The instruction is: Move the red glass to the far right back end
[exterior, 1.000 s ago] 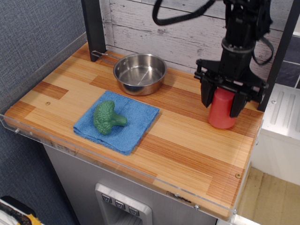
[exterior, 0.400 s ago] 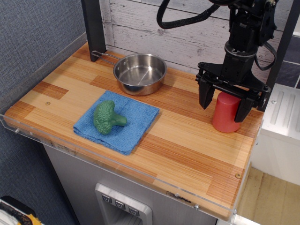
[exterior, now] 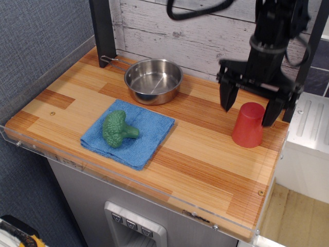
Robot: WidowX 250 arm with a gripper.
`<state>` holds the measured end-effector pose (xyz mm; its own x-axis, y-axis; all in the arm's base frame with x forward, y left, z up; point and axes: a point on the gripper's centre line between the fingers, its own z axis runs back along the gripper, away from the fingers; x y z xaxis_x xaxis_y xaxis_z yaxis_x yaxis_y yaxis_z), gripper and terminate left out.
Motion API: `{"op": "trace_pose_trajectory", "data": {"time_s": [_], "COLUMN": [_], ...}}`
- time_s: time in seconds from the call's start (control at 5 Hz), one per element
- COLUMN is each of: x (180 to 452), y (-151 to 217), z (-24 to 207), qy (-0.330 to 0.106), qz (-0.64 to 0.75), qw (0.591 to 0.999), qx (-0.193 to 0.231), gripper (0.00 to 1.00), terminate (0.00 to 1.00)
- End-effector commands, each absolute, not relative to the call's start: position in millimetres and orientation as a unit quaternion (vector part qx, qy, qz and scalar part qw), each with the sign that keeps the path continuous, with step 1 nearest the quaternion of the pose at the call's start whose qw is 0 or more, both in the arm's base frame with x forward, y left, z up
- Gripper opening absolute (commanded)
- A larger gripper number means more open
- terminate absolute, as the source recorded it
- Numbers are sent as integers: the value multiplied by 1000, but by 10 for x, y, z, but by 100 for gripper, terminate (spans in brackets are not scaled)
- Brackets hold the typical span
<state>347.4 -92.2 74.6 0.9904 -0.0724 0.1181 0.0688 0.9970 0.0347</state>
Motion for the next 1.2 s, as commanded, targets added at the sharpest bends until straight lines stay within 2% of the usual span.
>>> {"op": "trace_pose_trajectory", "data": {"time_s": [0.0,0.2,0.4,0.6,0.8,1.0], "x": [3161,3081,3056,3136,3220,3275], "y": [-759,-520,-311,-141,-63,-32], "z": [1320,1372,1439,1467,1483,1450], "qy": [-112,-103,-112,-117,-148,-137], "qz": [9,49,80,94,114,95], "qw": [994,993,990,989,982,986], "qx": [13,5,5,7,18,-6], "gripper": [100,100,100,100,100,100], "terminate": [0,0,0,0,0,0]}}
